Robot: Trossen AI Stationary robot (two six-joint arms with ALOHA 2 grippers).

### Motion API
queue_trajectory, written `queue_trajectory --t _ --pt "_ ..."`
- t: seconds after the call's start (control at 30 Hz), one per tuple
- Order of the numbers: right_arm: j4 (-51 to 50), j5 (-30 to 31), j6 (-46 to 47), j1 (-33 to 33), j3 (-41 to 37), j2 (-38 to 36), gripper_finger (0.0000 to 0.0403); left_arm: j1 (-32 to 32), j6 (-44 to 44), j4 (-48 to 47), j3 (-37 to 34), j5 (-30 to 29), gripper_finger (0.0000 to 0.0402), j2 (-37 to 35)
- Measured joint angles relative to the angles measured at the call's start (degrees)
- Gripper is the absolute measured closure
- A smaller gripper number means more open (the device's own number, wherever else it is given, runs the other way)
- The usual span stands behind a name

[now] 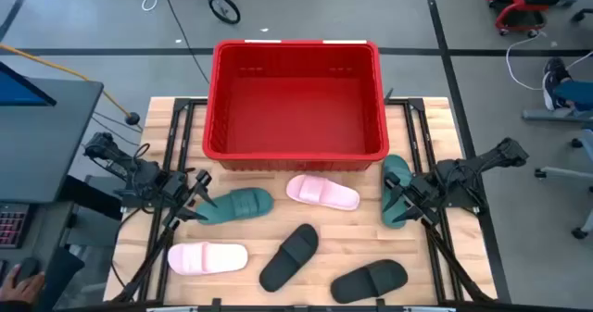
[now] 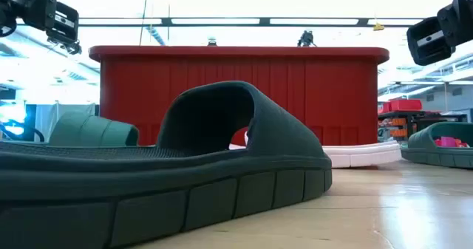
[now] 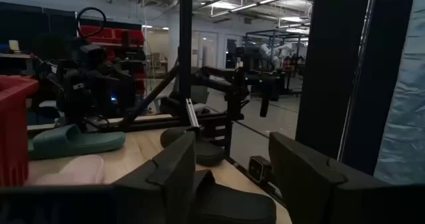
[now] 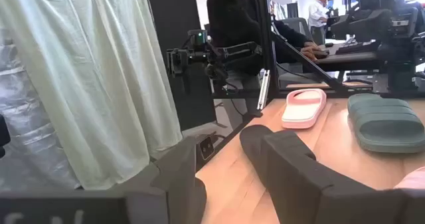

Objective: Pick and place slides into bin

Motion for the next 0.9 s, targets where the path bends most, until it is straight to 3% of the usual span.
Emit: queue_trajectory --t 0.9 --pt "0.0 0.0 0.0 0.0 0.0 0.0 0.0227 0.0 0.0 0.0 0.0 0.0 0.0210 0.0"
